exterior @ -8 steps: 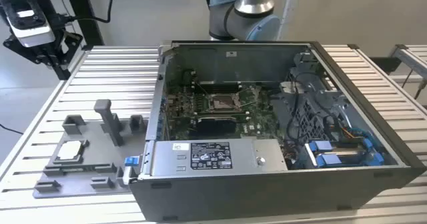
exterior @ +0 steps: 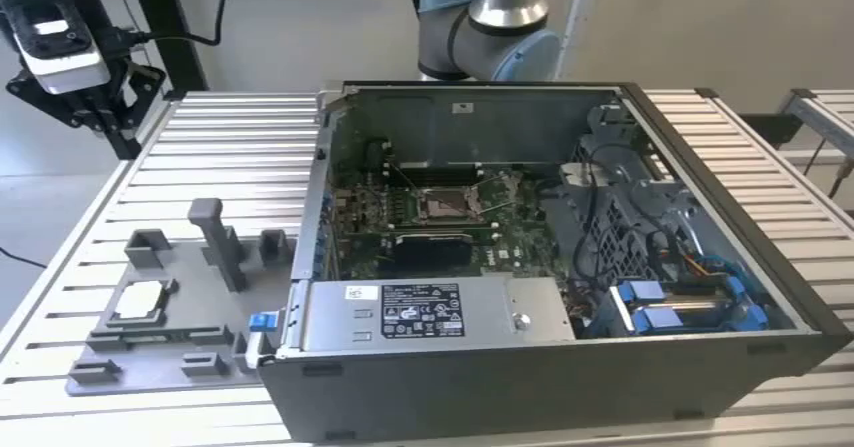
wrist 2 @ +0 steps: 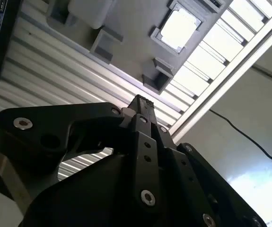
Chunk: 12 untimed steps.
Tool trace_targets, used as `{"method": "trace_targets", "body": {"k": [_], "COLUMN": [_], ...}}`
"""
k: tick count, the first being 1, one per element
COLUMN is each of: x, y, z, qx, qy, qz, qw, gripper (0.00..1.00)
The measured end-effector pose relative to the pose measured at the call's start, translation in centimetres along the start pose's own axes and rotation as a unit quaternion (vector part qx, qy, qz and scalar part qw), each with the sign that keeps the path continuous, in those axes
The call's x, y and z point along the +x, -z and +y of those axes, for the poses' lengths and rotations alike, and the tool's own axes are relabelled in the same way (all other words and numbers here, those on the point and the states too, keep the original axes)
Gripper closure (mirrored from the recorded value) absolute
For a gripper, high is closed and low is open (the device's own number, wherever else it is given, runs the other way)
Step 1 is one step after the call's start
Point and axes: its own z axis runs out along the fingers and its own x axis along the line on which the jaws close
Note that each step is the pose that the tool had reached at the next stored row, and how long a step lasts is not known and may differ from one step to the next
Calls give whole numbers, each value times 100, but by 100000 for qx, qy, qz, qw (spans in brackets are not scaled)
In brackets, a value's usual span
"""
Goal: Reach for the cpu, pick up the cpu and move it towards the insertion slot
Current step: 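Reach for the cpu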
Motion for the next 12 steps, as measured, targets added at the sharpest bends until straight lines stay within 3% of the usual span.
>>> {"method": "trace_targets", "body": {"k": [6, 9, 12], "x": [9, 55, 104], "y": [1, -5, -15], "z": [-2, -18, -82], "qx": [5, 9, 13], "qy": [-2, 18, 37], "qz": [-12, -461, -929], "qw": [100000, 99999, 99996], "gripper": [100, 100, 100]}}
